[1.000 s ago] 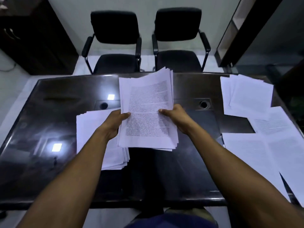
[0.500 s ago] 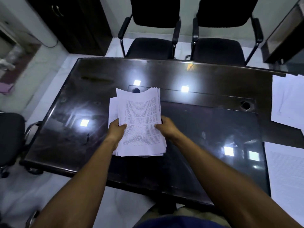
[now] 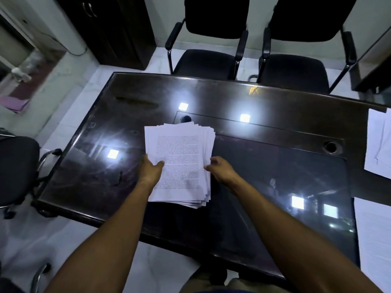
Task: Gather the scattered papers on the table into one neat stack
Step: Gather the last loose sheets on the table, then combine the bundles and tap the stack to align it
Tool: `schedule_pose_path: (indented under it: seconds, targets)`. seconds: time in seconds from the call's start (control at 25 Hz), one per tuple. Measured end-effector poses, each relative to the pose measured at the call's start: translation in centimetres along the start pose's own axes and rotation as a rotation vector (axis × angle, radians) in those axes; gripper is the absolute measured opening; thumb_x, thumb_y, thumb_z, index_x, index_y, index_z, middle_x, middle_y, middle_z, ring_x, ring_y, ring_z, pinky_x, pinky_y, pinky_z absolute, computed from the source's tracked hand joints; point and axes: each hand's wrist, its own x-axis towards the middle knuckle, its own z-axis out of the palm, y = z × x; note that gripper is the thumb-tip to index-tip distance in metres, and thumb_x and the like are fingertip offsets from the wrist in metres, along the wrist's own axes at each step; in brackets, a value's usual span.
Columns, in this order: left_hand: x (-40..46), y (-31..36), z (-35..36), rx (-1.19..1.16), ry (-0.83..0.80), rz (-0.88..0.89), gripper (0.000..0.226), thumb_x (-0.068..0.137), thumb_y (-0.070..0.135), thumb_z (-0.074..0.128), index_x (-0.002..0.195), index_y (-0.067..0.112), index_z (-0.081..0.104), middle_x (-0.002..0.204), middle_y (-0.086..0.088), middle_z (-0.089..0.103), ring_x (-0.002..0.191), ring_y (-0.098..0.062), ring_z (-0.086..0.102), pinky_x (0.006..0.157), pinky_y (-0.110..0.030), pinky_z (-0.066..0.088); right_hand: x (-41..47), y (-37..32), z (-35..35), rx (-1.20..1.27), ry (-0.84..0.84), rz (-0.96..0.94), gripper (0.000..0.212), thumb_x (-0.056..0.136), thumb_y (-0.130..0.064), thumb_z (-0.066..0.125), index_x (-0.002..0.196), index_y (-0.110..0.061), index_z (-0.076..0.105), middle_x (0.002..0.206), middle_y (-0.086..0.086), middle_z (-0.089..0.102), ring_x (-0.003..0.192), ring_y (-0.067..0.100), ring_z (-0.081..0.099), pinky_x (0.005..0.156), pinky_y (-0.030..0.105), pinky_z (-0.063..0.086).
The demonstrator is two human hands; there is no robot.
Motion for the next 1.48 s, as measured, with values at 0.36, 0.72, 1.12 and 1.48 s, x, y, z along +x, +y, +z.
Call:
schedule_pose_path:
  seconds: [0.36,0.72,1.12,1.48]
  targets:
    - [-6.3,6.2,11.3,0.089,-0.219,0.164,0.069,0.099,0.035,0.06,0.158,0.015,0.03,0.164,-0.006,0.031,0.149,-0.028,0.032,0.121,-0.044,0.031,-5.6,5.6,-12.1,0.089,0.328,0.026,0.043,0.093,-0.028,0.07,0.133,-0.017,0.057,0.126,0.011,0.067,0.109,0.031,0.066,0.085,0.038,0.054]
    - [-19.7,9.4,28.3,0.136,-0.647,0.223,0.067,0.096,0.035,0.064,0.154,0.014,0.037,0.157,-0.007,0.044,0.139,-0.025,0.046,0.114,-0.04,0.04,-18.6,17.8,-25.5,-0.012,0.594,0.157,0.048,0.095,-0.031,0.067,0.14,-0.017,0.054,0.136,0.009,0.062,0.121,0.028,0.061,0.103,0.042,0.049]
    - [-33.9,6.0,42.7,0.146,-0.863,0.028,0.018,0.098,0.03,0.062,0.098,0.016,0.051,0.101,-0.009,0.055,0.091,-0.022,0.055,0.076,-0.035,0.041,-30.7,37.2,-36.4,-0.083,0.777,0.405,0.066,0.09,-0.041,0.067,0.146,-0.012,0.047,0.148,0.016,0.049,0.133,0.036,0.051,0.108,0.047,0.045]
    - [-40.5,6.8,49.0,0.042,-0.854,-0.16,0.028,0.097,0.02,0.064,0.12,0.004,0.063,0.114,-0.013,0.072,0.099,-0.029,0.071,0.07,-0.036,0.057,-32.2,42.1,-39.2,-0.039,0.631,0.354,0.056,0.092,-0.028,0.07,0.141,-0.013,0.048,0.132,0.015,0.057,0.12,0.035,0.058,0.089,0.035,0.046]
